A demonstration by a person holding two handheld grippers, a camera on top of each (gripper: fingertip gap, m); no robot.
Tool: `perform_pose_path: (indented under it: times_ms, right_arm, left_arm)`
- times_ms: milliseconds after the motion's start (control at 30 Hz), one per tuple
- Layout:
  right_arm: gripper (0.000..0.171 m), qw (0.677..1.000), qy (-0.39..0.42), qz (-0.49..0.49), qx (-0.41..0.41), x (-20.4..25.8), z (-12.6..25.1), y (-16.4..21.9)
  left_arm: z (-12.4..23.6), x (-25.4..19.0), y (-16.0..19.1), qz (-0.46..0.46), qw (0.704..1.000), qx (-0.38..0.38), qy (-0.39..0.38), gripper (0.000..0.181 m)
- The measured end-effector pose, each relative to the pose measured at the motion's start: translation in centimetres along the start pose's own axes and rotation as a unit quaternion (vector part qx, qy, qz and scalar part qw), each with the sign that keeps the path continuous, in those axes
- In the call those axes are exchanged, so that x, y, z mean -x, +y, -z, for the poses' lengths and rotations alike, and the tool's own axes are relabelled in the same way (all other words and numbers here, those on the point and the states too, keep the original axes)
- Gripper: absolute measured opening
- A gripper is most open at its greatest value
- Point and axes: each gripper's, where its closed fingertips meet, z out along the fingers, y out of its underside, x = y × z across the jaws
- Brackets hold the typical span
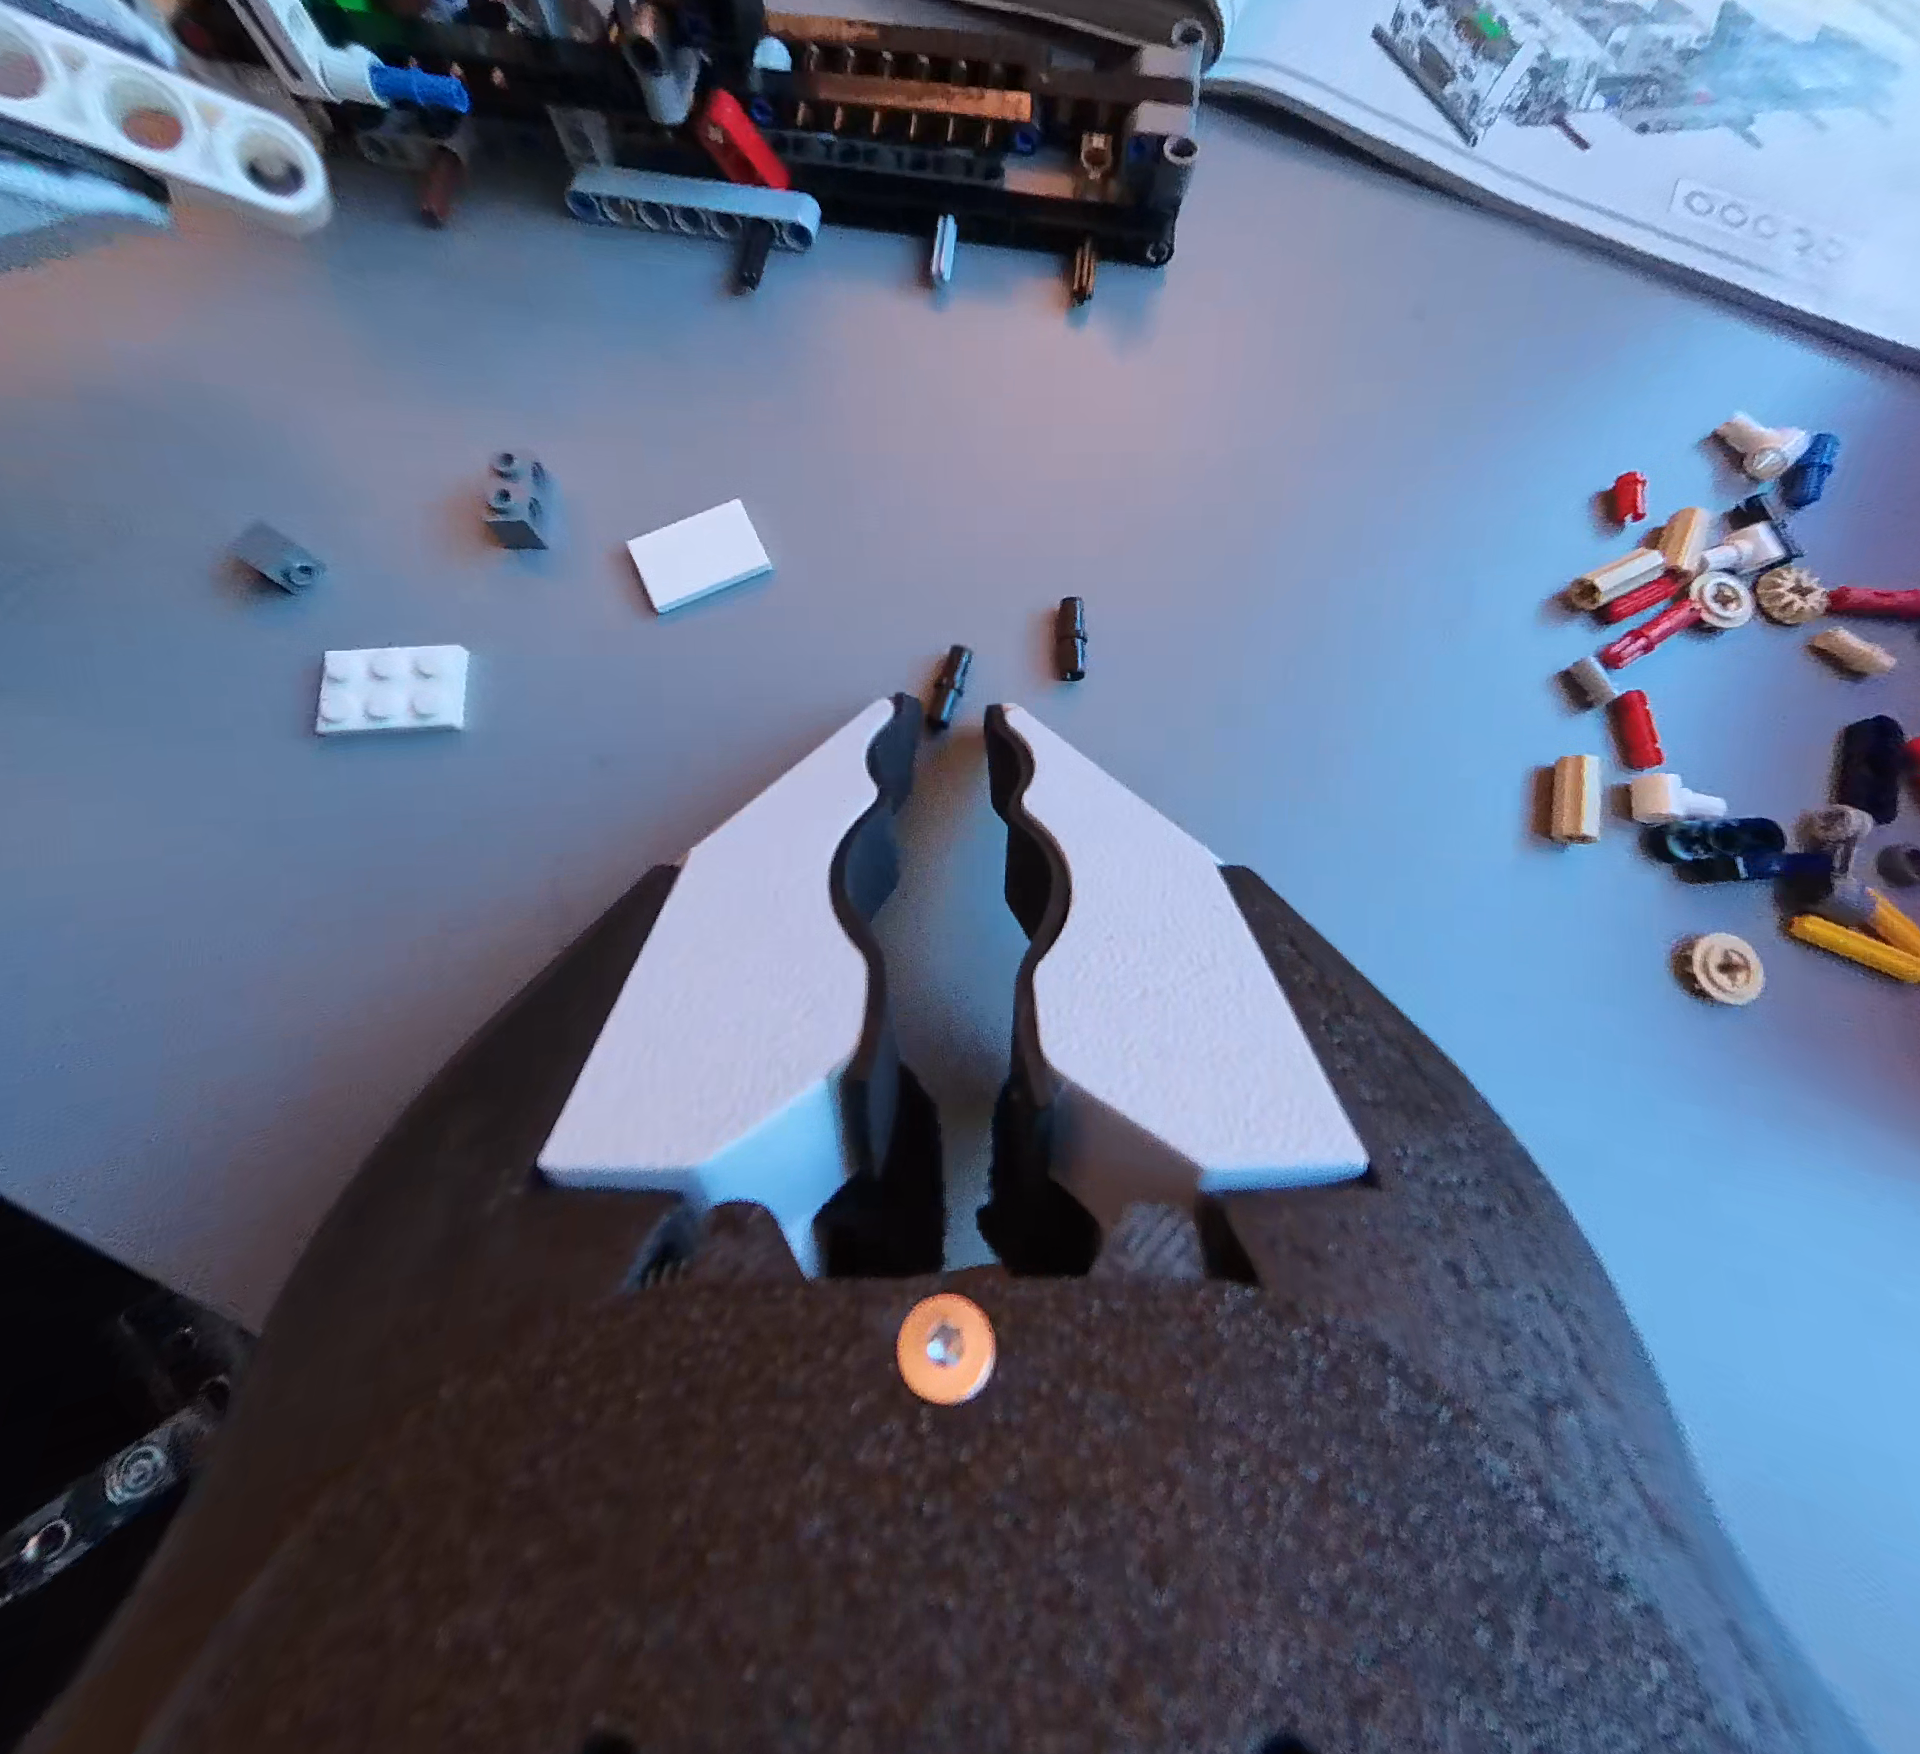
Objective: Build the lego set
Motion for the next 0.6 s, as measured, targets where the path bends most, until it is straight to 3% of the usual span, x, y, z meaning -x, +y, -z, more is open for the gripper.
perform_pose_path:
  times_ms: [333, 600]
  right_arm:
    - [0.004, 0.998, -0.041, 0.036, 0.006, 0.3, -0.6, -0.3]
    - [0.004, 0.964, -0.095, 0.249, -0.002, 1.5, 1.8, -1.5]
  left_arm:
    - [0.1, 0.1, 1.1, -0.033, 0.999, 0.013, -0.005, 0.006]
    - [-0.3, 0.5, 2.4, -0.121, 0.99, 0.049, -0.054, 0.006]
